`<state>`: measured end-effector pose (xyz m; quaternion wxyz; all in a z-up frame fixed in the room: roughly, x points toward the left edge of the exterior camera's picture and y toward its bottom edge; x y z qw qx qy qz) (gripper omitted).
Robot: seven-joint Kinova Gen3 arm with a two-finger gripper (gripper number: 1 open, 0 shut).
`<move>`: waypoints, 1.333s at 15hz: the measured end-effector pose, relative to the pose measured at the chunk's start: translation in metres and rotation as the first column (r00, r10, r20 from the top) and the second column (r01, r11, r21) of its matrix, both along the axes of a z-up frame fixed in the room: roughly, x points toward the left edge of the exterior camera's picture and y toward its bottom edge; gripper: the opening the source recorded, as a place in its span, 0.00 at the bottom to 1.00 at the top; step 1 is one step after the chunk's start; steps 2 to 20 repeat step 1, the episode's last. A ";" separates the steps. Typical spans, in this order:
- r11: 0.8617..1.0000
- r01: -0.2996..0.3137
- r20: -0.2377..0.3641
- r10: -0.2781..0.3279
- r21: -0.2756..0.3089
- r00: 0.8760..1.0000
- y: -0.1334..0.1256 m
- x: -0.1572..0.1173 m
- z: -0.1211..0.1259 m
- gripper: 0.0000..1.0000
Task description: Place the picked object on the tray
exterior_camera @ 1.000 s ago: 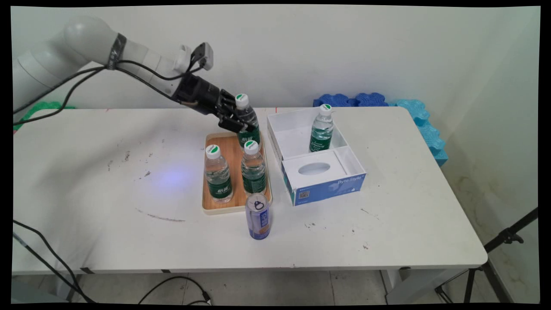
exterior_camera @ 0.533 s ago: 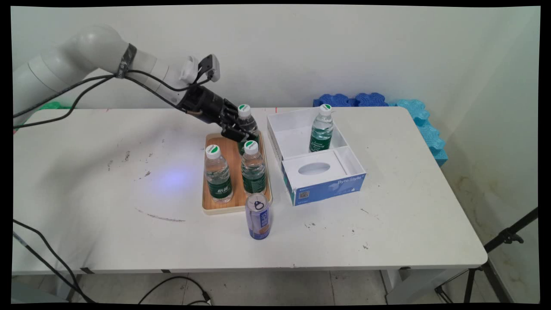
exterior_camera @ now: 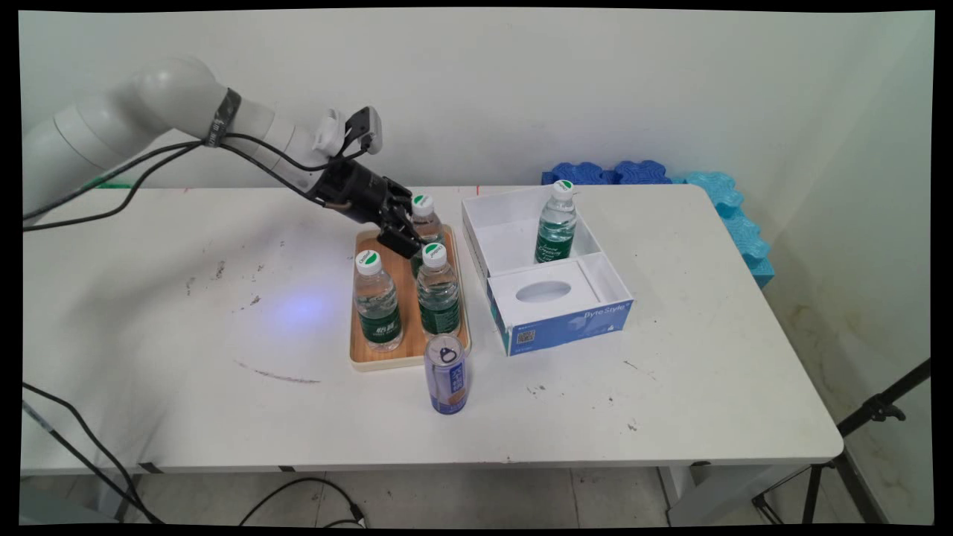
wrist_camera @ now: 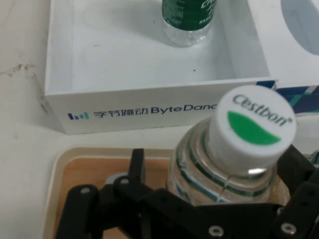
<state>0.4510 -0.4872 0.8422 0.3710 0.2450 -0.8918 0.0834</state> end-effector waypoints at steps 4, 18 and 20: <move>1.000 0.001 0.001 -0.001 -0.001 1.000 0.000 0.000 0.000 1.00; 1.000 0.001 0.001 -0.001 -0.001 1.000 0.000 0.000 0.000 1.00; 1.000 0.001 0.001 -0.001 -0.001 1.000 0.000 0.000 0.000 1.00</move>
